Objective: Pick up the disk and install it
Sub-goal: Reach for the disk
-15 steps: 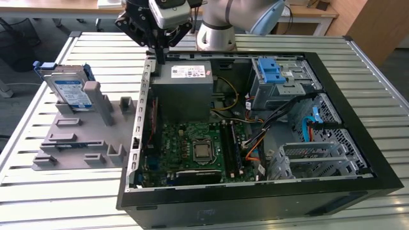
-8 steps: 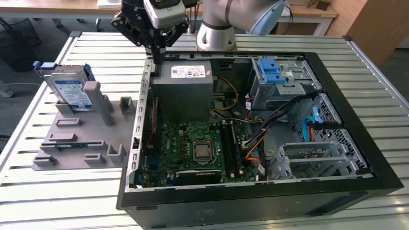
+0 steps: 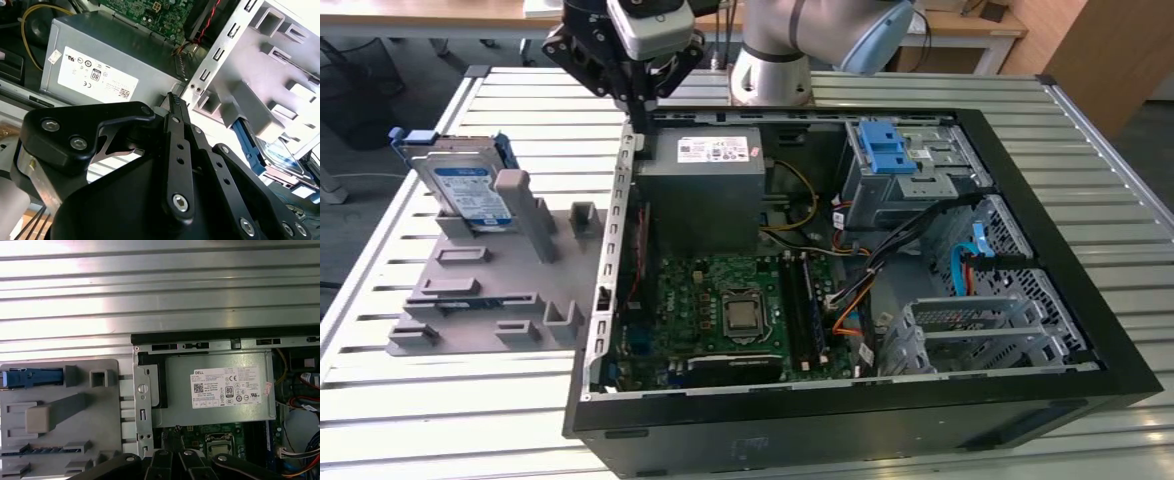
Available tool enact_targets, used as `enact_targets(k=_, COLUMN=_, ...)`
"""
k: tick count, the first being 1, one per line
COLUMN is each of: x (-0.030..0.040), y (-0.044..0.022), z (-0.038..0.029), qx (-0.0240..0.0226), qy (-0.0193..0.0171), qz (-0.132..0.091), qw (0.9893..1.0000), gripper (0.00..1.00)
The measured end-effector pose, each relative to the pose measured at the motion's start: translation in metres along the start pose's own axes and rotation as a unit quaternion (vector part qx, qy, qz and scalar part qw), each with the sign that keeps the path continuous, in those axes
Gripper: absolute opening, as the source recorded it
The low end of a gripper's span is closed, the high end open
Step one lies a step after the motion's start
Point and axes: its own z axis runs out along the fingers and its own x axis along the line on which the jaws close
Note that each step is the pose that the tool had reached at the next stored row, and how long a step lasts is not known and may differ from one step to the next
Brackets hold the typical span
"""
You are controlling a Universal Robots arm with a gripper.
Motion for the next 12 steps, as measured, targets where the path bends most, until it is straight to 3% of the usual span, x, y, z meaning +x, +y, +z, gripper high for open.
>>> enact_targets(k=12, x=0.0098, y=-0.0005, z=0.0000, qx=0.0000, qy=0.0000, qz=0.000, qw=1.0000, gripper=0.11)
